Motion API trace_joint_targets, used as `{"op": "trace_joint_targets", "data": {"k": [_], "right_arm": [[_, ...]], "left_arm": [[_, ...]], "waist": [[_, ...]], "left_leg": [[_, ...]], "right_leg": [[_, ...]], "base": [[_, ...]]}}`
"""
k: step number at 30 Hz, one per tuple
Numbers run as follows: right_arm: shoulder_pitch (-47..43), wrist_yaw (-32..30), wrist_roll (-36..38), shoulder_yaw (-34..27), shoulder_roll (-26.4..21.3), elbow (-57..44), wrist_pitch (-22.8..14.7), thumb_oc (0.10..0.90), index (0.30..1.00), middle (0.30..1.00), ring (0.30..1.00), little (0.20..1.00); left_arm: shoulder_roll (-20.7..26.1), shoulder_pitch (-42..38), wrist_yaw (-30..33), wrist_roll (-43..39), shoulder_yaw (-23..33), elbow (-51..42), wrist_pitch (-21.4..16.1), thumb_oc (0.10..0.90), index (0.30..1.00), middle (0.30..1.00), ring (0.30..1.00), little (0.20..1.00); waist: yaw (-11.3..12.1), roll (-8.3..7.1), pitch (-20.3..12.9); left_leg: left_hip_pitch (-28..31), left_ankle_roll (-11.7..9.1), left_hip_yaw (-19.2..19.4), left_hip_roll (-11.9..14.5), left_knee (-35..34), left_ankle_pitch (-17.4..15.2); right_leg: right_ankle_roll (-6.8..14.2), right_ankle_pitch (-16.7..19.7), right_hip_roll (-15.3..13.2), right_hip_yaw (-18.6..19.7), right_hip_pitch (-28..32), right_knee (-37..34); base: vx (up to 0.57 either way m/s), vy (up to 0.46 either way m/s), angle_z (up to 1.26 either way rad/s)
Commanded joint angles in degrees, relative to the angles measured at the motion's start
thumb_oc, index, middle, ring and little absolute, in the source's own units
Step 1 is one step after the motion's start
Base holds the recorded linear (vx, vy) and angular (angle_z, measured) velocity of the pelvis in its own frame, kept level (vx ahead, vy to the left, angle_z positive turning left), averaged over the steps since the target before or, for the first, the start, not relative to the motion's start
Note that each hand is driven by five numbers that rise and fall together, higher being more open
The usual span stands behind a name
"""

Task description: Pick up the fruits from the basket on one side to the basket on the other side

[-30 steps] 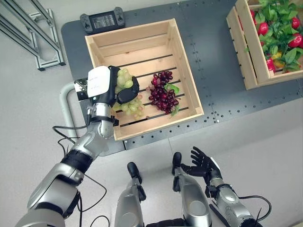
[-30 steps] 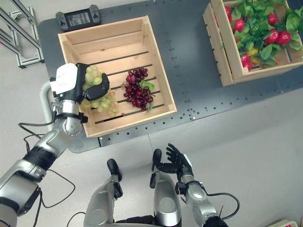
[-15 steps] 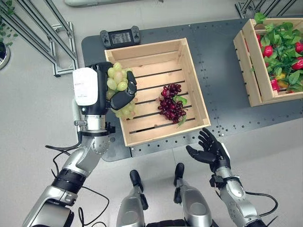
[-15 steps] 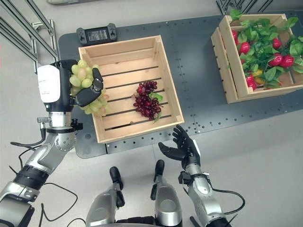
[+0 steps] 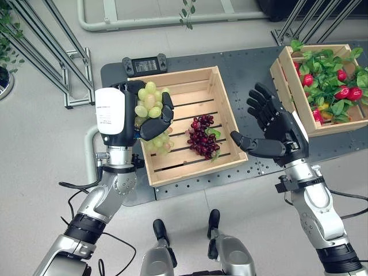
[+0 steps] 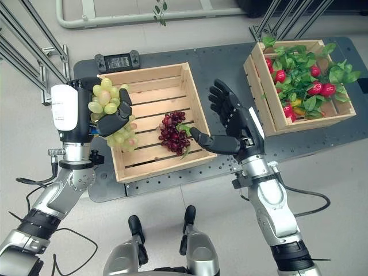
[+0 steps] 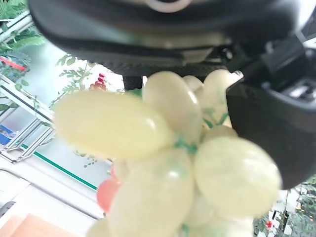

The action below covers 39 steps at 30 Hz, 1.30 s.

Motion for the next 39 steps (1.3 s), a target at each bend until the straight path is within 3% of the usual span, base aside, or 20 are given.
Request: {"op": "trace_joint_targets", "data": {"k": [1, 7, 9, 13, 15, 23, 36, 39], "right_arm": [[-2.0, 2.5, 2.7, 0.8, -1.8, -3.3, -4.2, 0.800, 0.900, 0.900, 0.900, 0.900], [-6.2, 4.3, 6.0, 3.1, -0.4, -4.1, -1.4, 0.800, 0.900, 0.900, 0.900, 0.900], [-7.4, 6.1, 8.0, 4.6, 0.3, -4.6, 2.1, 0.800, 0.900, 0.900, 0.900, 0.900], [-8.4, 6.0, 6.8, 6.3, 0.8, -3.9, 3.5, 0.800, 0.900, 0.900, 0.900, 0.900], [-9.1, 6.5, 5.8, 7.8, 1.1, -2.8, 4.7, 0.800, 0.900, 0.900, 0.900, 0.900], [-10.3, 7.2, 6.5, 10.7, 2.8, -0.9, 9.9, 0.800, 0.900, 0.900, 0.900, 0.900], [-10.8, 6.5, 8.4, 12.1, 5.4, 0.2, 12.1, 0.800, 0.900, 0.900, 0.900, 0.900], [-10.4, 7.3, 11.9, 12.3, 6.5, -0.4, 12.8, 0.800, 0.900, 0.900, 0.900, 0.900]], "left_arm": [[-2.4, -5.1, 1.2, -0.8, 0.4, -1.0, -5.2, 0.400, 0.300, 0.300, 0.300, 0.300], [-3.6, -5.8, -0.3, -3.1, -0.8, -1.6, -5.9, 0.400, 0.300, 0.300, 0.300, 0.300], [-4.7, -5.1, -1.4, -5.0, -0.6, -2.7, -7.3, 0.400, 0.300, 0.300, 0.300, 0.300], [-6.0, -4.6, -3.4, -6.5, -0.9, -3.9, -8.1, 0.400, 0.300, 0.300, 0.300, 0.300], [-7.1, -4.0, -6.0, -11.6, -1.1, -4.9, -8.3, 0.400, 0.300, 0.300, 0.300, 0.300], [-9.1, -2.4, -8.6, -13.9, -0.1, -9.0, -10.4, 0.400, 0.300, 0.300, 0.300, 0.300], [-10.3, -2.0, -14.7, -21.4, 0.6, -14.4, -9.6, 0.400, 0.300, 0.300, 0.300, 0.300], [-10.4, -1.3, -15.9, -22.1, 0.3, -15.5, -10.0, 0.400, 0.300, 0.300, 0.300, 0.300]], "waist": [[0.4, 1.14, -10.3], [1.1, 1.33, -11.8], [1.6, 1.52, -12.9], [2.0, 1.71, -14.3], [2.4, 1.89, -15.5], [2.8, 2.41, -17.8], [3.1, 3.05, -19.6], [3.2, 3.11, -19.8]], "left_leg": [[-1.0, -0.6, -1.2, -0.6, 1.2, -3.5], [0.2, -0.9, -1.2, -0.7, 0.6, -3.6], [0.9, -1.0, -1.4, -0.8, 0.4, -3.8], [1.6, -1.2, -1.7, -0.9, 0.0, -3.9], [2.3, -1.3, -1.9, -1.0, -0.2, -4.0], [4.0, -1.5, -2.3, -1.2, -0.7, -4.6], [4.9, -1.3, -3.2, -1.7, -0.7, -5.5], [4.9, -1.2, -3.0, -1.7, -0.7, -5.6]], "right_leg": [[2.0, -4.1, -0.5, 0.7, 0.5, 3.3], [2.1, -3.9, -0.6, 0.6, 2.1, 2.0], [2.0, -3.9, -0.7, 0.5, 2.9, 1.5], [2.0, -4.0, -0.7, 0.3, 3.8, 1.1], [2.1, -4.0, -0.9, 0.1, 4.5, 0.8], [2.3, -3.9, -1.4, 0.1, 6.0, -0.1], [2.8, -3.7, -2.3, -0.2, 6.4, -0.1], [2.9, -3.5, -2.4, -0.3, 6.2, -0.1]], "base": [[0.03, -0.029, -0.08], [0.04, -0.008, -0.04], [0.06, 0.013, 0.00], [0.03, 0.009, 0.00], [0.04, 0.018, -0.01], [0.00, 0.004, 0.00], [0.00, 0.005, 0.00], [-0.01, 0.001, 0.00]]}}
